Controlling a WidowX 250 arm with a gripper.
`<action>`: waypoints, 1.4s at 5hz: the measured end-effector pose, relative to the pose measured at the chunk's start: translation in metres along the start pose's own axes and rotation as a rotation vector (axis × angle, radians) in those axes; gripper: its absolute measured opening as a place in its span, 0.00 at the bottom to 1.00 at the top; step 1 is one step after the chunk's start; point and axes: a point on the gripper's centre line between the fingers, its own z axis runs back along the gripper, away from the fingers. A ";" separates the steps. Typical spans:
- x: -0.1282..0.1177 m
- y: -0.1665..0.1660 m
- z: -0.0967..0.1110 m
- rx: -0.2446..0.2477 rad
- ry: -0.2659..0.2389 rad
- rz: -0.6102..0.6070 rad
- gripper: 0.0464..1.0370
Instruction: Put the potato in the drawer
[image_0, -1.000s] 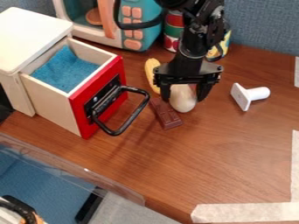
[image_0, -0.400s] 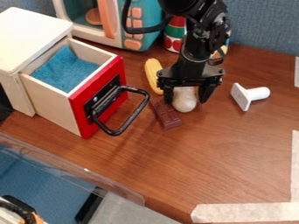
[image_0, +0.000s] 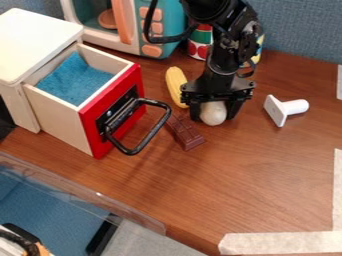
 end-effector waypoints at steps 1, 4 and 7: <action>-0.002 -0.003 0.003 -0.021 0.008 0.008 0.82; -0.001 -0.001 0.090 -0.208 -0.062 0.045 0.82; 0.017 0.064 0.108 -0.041 -0.060 0.226 0.82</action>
